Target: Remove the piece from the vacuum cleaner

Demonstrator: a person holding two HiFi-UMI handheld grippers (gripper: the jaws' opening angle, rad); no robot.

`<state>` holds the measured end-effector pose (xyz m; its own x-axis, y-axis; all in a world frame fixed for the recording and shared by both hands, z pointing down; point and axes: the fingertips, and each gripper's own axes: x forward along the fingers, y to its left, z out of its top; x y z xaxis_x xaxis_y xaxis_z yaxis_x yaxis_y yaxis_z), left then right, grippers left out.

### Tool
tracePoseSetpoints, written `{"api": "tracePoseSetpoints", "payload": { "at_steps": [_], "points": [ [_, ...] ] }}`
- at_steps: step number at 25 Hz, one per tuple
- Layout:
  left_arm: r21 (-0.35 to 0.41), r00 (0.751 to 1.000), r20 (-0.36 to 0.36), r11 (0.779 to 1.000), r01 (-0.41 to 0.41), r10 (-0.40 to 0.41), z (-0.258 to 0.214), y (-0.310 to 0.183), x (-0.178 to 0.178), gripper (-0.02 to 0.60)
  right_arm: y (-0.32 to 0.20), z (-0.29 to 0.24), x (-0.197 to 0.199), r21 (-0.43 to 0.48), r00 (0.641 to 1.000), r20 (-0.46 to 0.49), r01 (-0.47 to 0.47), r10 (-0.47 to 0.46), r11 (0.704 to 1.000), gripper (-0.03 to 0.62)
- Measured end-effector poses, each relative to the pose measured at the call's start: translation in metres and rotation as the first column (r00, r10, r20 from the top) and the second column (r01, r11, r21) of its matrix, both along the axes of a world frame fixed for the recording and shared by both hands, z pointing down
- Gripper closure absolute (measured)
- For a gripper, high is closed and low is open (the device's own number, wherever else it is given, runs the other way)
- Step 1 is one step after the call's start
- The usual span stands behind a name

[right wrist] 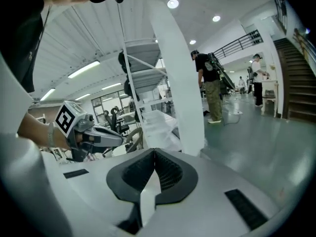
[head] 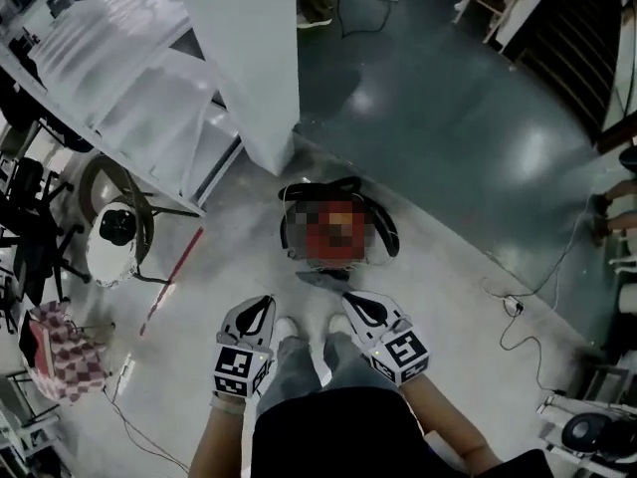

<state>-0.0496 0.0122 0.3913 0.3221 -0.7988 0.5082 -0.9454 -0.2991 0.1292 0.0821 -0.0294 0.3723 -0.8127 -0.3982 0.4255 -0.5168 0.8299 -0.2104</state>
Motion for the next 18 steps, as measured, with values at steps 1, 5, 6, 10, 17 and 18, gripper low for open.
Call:
{"api": "tracePoseSetpoints", "payload": {
  "at_steps": [1,5,6,10,17,18],
  "points": [
    [-0.011,0.999,0.003,0.999,-0.033,0.033,0.008,-0.006,0.001,0.561,-0.003,0.007,0.004,-0.007,0.999,-0.008,-0.031,0.031,0.999,0.568],
    [-0.066,0.992,-0.024,0.99,-0.126,0.125,0.045,-0.022,0.011,0.561,-0.003,0.045,0.022,-0.048,0.99,-0.052,-0.133,0.13,0.99,0.568],
    [-0.079,0.989,-0.029,0.986,-0.148,0.147,0.054,-0.024,0.016,0.561,-0.002,0.055,0.026,-0.058,0.987,-0.065,-0.148,0.144,0.987,0.568],
    [-0.123,0.971,-0.037,0.964,-0.238,0.235,0.091,-0.033,0.037,0.561,0.0,0.095,0.04,-0.103,0.976,-0.106,-0.203,0.193,0.974,0.568],
    [-0.193,0.958,-0.048,0.939,-0.285,0.281,0.16,-0.039,0.056,0.561,0.002,0.169,0.055,-0.175,0.961,-0.158,-0.254,0.228,0.951,0.568],
    [-0.205,0.958,-0.048,0.936,-0.285,0.282,0.172,-0.04,0.057,0.561,0.001,0.181,0.056,-0.182,0.96,-0.168,-0.253,0.223,0.95,0.568]
  ]
}}
